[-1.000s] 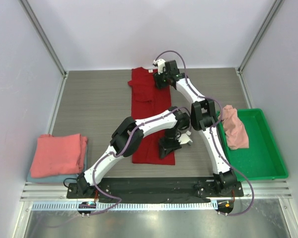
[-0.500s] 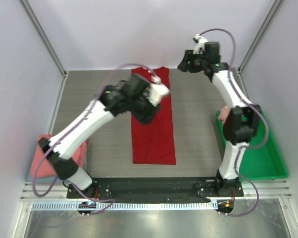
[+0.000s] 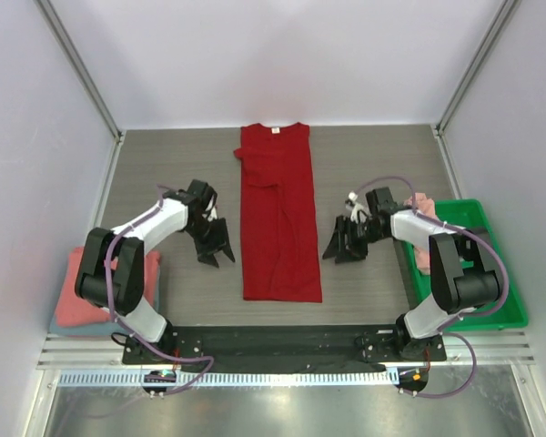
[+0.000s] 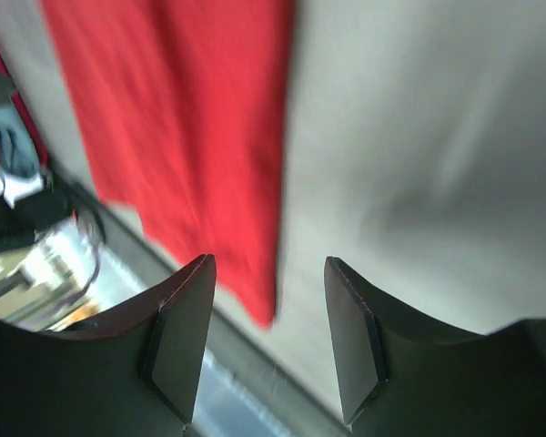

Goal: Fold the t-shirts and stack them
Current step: Fold the tshirt

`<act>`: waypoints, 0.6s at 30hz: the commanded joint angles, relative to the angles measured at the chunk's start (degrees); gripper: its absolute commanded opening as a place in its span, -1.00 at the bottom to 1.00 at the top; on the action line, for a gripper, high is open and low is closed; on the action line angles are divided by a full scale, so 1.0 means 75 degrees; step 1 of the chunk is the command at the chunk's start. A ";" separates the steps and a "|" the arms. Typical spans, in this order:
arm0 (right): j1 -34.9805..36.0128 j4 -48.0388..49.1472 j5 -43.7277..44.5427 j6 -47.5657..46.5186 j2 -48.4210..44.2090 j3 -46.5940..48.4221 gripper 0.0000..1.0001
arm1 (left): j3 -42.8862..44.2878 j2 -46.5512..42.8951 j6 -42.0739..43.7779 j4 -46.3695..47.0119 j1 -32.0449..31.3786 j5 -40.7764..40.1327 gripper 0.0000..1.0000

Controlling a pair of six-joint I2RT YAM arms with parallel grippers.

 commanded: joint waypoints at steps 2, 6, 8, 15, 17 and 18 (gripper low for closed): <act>0.0011 -0.0388 -0.0934 0.0448 -0.0658 -0.0765 0.15 | -0.1060 -0.0423 -0.1184 0.1316 -0.0043 0.0961 0.04; 0.0337 -0.0096 -0.0923 0.0882 -0.0857 -0.1516 0.18 | -0.1682 -0.0282 -0.1302 0.2053 -0.0288 0.1197 0.04; 0.0690 -0.0107 -0.0736 0.0929 -0.0718 -0.1424 0.18 | -0.1718 -0.0189 -0.1279 0.2207 -0.0650 0.1209 0.04; 0.1277 -0.0494 -0.0009 0.1105 0.0220 -0.1002 0.17 | -0.1765 -0.0059 -0.1255 0.2559 -0.1133 0.1115 -0.01; 0.1277 -0.0564 0.0050 0.1058 0.0524 -0.0943 0.17 | -0.1788 -0.0071 -0.1244 0.2559 -0.1145 0.1150 -0.04; 0.1277 -0.0553 0.0050 0.1058 0.0607 -0.0896 0.16 | -0.1800 -0.0094 -0.1232 0.2559 -0.1214 0.1150 -0.08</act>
